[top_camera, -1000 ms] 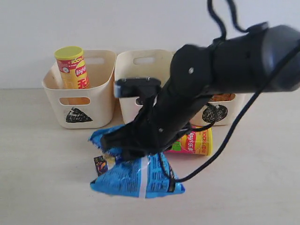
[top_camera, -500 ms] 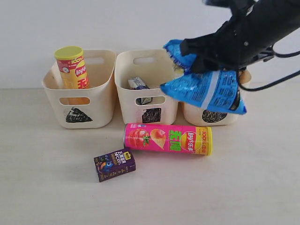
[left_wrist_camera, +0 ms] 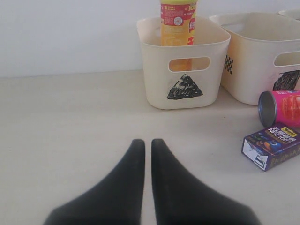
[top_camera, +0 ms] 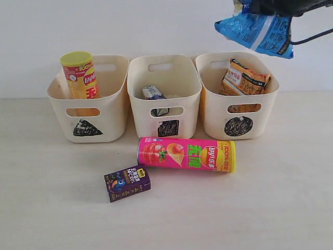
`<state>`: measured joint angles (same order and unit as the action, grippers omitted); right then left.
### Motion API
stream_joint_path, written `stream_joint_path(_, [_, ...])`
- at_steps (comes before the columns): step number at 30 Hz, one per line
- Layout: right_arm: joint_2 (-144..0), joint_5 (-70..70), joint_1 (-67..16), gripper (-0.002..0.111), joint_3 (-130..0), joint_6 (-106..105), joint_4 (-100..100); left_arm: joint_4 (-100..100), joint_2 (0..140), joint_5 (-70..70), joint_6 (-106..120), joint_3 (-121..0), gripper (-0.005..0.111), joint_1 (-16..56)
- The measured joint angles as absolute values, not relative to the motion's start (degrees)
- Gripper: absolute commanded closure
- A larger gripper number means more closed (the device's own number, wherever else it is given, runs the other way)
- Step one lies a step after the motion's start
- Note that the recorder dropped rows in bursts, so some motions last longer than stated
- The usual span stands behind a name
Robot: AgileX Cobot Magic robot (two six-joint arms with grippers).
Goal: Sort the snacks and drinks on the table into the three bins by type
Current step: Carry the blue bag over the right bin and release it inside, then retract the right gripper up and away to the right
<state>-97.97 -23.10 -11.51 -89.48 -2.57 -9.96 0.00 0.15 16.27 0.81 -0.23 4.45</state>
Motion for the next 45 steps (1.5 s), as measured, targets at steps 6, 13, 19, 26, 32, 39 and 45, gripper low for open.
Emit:
stream_joint_path(6, [-110.1, -22.3, -11.4, 0.106, -97.2, -4.1, -9.9, 0.0, 0.2, 16.3, 0.8, -0.2, 0.103, 4.5])
stream_joint_path(13, [-120.5, -21.8, -11.4, 0.105, -103.6, -4.2, -9.8, 0.0, 0.2, 16.3, 0.8, -0.2, 0.103, 4.5])
stream_joint_path(19, [-124.4, -21.8, -11.4, 0.065, -106.4, -4.2, -9.7, 0.0, 0.2, 16.3, 0.8, -0.2, 0.103, 4.5])
stream_joint_path(26, [-124.8, -20.6, -11.4, 0.032, -106.8, -4.3, -9.7, 0.0, 0.2, 16.3, 0.8, -0.2, 0.103, 4.5])
stream_joint_path(32, [-122.6, -21.5, -11.4, 0.069, -106.8, -4.3, -9.7, 0.0, 0.2, 16.3, 0.8, -0.2, 0.103, 4.5])
stream_joint_path(39, [-116.0, -30.6, -11.4, 0.108, -107.1, -4.3, -7.8, 0.0, 0.2, 16.3, 0.8, -0.2, 0.103, 4.5])
stream_joint_path(45, [-113.4, -43.3, -11.4, 0.108, -107.2, -4.5, -5.6, 0.0, 0.2, 16.3, 0.8, -0.2, 0.103, 4.5])
